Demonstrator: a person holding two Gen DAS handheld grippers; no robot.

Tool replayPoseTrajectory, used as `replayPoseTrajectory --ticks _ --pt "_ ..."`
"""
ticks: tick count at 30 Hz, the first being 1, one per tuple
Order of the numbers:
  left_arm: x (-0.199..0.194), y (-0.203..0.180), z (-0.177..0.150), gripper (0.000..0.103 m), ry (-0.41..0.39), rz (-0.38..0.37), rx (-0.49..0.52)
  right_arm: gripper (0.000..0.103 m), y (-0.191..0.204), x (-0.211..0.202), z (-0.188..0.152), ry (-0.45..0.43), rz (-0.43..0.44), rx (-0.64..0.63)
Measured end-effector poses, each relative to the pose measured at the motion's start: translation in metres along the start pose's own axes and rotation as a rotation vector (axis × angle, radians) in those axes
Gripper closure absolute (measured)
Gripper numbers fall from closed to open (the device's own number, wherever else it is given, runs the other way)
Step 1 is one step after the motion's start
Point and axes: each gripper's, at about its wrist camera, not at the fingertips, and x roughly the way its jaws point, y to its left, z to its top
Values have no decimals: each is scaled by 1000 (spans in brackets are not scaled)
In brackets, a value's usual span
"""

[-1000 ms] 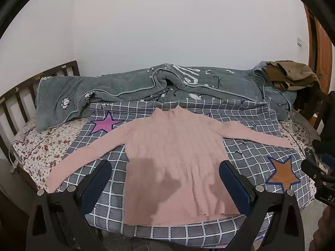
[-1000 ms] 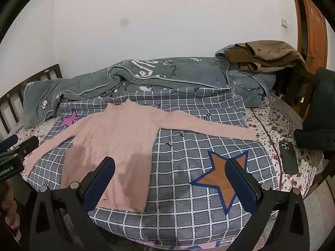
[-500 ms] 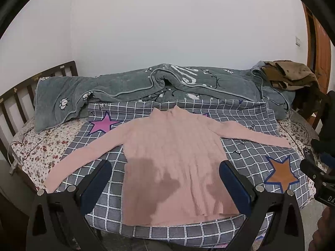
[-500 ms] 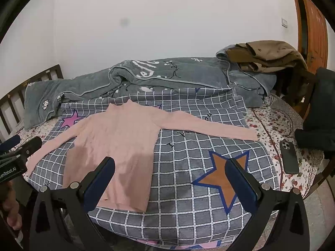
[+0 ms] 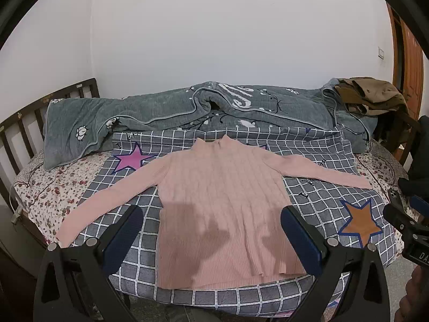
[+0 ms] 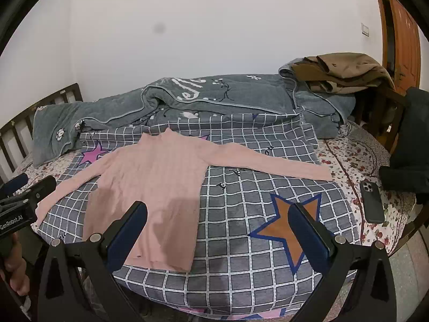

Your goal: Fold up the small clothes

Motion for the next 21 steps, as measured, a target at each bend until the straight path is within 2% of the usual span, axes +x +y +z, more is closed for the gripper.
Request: replayPoseTrajectory --ticks 21 --pt "-4 5 0 0 -9 -6 -5 0 7 -2 -2 -1 10 -6"
